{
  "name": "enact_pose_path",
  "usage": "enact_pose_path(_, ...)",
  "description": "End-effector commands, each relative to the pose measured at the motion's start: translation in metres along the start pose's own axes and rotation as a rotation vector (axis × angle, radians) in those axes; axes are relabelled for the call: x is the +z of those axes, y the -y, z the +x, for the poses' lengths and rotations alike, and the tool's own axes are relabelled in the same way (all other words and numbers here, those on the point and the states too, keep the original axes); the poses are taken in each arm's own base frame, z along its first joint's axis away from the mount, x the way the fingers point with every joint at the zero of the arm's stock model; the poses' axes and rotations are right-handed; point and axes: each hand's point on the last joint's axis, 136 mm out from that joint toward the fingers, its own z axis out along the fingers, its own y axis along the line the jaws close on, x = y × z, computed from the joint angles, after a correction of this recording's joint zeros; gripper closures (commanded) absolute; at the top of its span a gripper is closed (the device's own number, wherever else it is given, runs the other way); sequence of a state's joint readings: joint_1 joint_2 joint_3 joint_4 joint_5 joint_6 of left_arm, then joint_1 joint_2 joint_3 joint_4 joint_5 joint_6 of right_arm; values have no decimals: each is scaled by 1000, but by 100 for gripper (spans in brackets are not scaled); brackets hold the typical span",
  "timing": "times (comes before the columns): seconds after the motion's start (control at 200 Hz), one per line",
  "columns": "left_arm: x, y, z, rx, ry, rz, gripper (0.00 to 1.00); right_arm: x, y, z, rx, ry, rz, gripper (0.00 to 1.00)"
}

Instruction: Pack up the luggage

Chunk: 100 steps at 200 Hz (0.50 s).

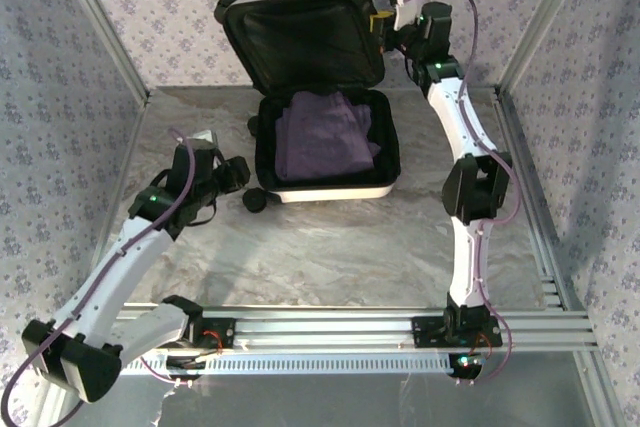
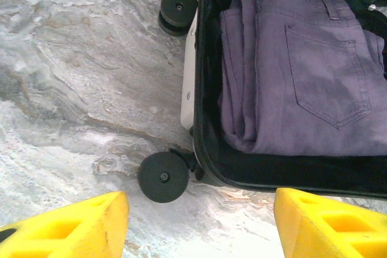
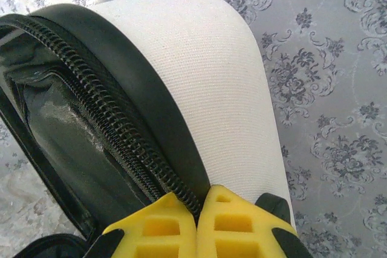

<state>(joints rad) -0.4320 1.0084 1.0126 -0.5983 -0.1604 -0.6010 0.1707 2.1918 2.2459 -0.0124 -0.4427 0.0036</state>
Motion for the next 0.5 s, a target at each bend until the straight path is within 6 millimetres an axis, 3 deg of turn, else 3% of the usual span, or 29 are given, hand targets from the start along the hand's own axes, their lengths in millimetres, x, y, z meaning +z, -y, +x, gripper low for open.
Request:
enact_pose_path(0.0,-13,-7,-11,27,28,-40,35,-34,-53,-72,-94,164,-131,99)
enact_pose_path(0.495,-21,-4,-22,35,56,-16,35,-97,-62,-40,-127,184,-67,99)
